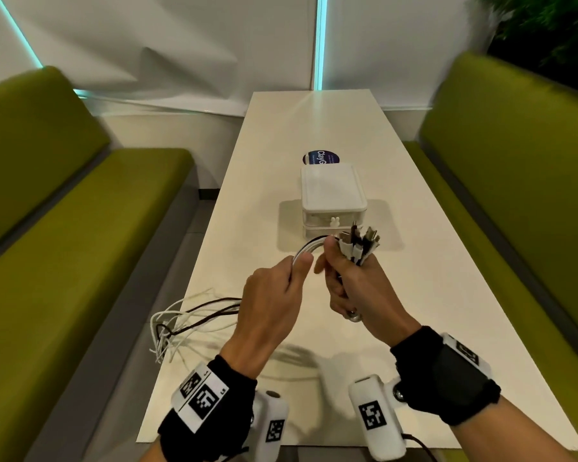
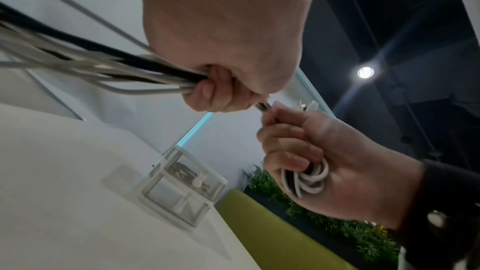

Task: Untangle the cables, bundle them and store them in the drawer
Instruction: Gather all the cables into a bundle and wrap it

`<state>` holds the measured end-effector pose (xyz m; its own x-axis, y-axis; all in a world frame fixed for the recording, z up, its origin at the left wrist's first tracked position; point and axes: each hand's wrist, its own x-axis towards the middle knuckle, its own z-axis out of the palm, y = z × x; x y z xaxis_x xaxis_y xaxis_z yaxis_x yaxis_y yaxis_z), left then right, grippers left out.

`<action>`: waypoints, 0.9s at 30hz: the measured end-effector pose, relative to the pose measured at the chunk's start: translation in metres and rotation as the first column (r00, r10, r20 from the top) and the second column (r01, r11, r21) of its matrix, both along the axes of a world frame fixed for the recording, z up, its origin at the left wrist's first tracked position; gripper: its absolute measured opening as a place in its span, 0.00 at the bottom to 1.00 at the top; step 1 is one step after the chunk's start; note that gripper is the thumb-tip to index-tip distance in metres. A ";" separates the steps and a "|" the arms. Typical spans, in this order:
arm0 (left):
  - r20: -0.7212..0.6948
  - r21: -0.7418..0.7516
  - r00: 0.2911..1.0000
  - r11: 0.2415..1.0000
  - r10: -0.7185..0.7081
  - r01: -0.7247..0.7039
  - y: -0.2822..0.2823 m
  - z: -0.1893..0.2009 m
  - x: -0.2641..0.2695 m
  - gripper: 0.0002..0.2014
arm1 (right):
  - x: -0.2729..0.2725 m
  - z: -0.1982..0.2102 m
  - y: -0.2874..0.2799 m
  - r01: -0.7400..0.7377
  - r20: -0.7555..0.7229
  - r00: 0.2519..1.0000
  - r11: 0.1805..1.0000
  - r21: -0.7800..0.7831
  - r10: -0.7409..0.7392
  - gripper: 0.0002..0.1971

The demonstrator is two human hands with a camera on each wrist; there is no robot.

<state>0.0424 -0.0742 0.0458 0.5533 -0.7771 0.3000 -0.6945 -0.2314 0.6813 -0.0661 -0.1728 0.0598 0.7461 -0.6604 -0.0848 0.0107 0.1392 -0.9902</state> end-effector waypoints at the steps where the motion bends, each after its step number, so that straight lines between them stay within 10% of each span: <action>1: -0.016 -0.010 1.000 1.000 -0.019 0.019 -0.001 -0.001 -0.002 0.26 | 0.001 -0.001 0.001 -0.004 -0.015 1.000 0.999 -0.042 0.003 0.24; 17: -0.482 -0.067 0.847 0.973 -0.226 0.222 -0.006 0.010 -0.017 0.30 | 0.003 -0.002 0.008 -0.140 0.041 0.990 0.977 0.162 0.135 0.30; 27: -0.436 0.058 0.860 0.946 -0.264 0.320 -0.016 0.004 -0.010 0.18 | 0.008 0.004 0.008 -0.252 0.097 0.967 0.927 0.279 0.234 0.28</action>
